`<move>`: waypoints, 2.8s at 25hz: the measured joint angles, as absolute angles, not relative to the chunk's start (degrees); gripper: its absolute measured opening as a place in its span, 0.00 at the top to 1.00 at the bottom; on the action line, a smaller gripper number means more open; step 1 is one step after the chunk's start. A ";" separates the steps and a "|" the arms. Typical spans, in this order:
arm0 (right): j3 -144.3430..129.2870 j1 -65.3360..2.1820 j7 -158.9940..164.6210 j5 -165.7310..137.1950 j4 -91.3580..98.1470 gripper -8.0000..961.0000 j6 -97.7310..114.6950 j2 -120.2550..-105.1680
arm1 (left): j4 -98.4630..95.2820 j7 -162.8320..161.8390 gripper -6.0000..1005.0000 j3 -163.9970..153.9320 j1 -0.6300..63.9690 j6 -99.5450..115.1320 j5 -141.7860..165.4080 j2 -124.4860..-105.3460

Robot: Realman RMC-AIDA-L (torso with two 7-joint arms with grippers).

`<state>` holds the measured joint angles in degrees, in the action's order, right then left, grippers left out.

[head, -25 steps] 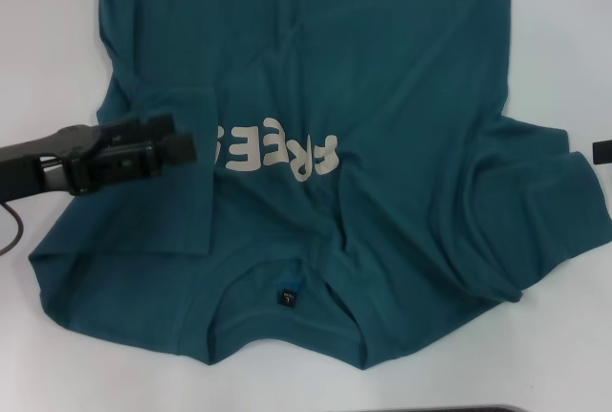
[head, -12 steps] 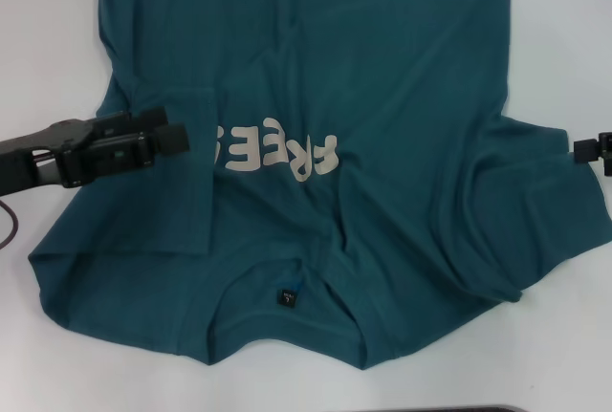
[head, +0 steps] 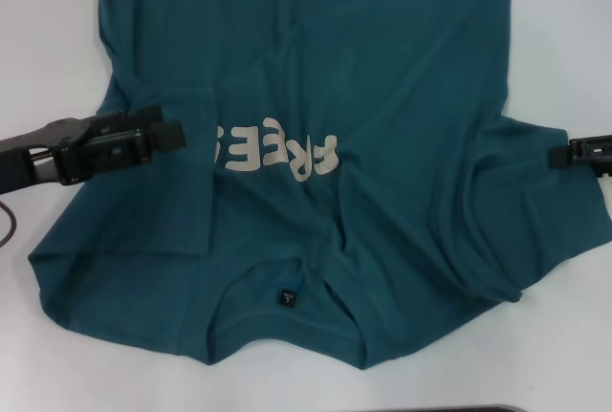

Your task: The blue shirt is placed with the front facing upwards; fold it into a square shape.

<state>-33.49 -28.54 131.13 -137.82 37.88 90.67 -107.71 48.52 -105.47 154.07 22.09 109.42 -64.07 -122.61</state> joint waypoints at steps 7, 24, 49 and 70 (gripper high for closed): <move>-33.49 -28.86 131.20 -137.81 37.86 0.03 90.93 -107.96 | 48.51 -105.47 0.08 154.07 21.97 109.32 -64.08 -122.61; -34.14 -30.13 133.05 -137.82 36.25 0.11 91.49 -107.67 | 48.51 -105.75 0.08 154.07 21.98 109.15 -64.17 -122.78; -34.60 -30.64 135.10 -141.38 37.24 0.79 92.24 -106.69 | 48.51 -106.26 0.08 154.07 22.09 109.22 -64.16 -122.78; -32.65 -34.92 139.21 -140.90 43.74 0.98 97.59 -107.32 | 47.99 -106.32 0.08 156.38 21.99 109.19 -64.30 -122.61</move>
